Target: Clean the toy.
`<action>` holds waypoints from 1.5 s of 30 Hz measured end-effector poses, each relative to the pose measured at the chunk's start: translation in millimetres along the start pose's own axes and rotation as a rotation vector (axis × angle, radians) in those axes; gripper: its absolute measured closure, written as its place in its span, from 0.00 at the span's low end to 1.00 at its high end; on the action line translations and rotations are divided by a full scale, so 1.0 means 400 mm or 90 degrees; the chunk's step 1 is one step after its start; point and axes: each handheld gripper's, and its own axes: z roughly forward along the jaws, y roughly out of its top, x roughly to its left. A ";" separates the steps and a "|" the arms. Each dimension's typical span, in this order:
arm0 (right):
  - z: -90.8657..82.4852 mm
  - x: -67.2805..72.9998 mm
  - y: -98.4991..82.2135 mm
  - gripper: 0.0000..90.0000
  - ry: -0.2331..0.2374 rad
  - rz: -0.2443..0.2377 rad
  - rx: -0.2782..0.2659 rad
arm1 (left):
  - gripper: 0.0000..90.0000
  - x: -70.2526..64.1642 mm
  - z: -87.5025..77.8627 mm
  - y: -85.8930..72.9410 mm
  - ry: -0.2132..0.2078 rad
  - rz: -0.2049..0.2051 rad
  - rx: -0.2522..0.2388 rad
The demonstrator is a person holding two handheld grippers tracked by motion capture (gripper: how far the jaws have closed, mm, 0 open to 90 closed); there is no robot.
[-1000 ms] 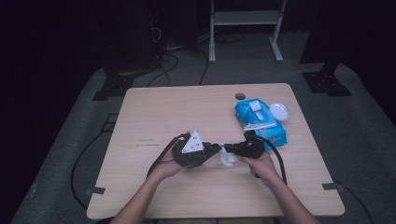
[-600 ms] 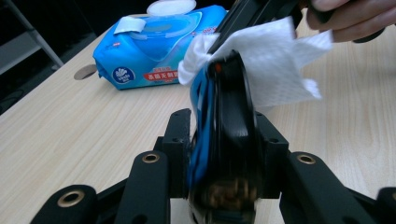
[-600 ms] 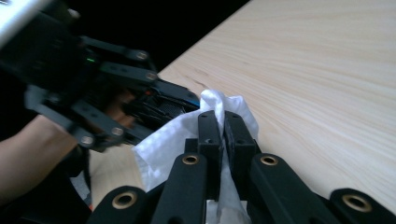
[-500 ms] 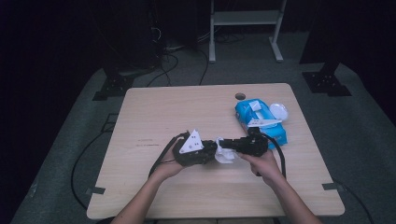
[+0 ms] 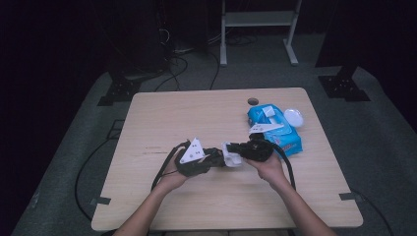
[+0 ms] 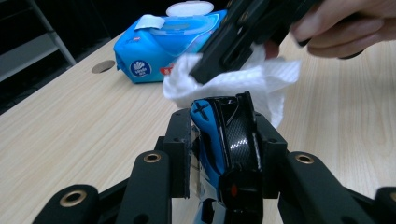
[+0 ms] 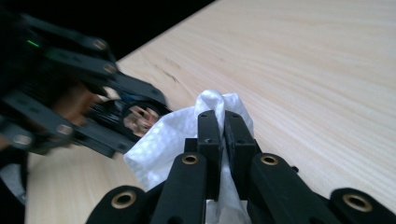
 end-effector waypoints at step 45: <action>0.059 -0.027 0.014 0.95 -0.170 -0.089 0.037 | 0.71 0.064 0.020 -0.105 -0.005 -0.056 0.156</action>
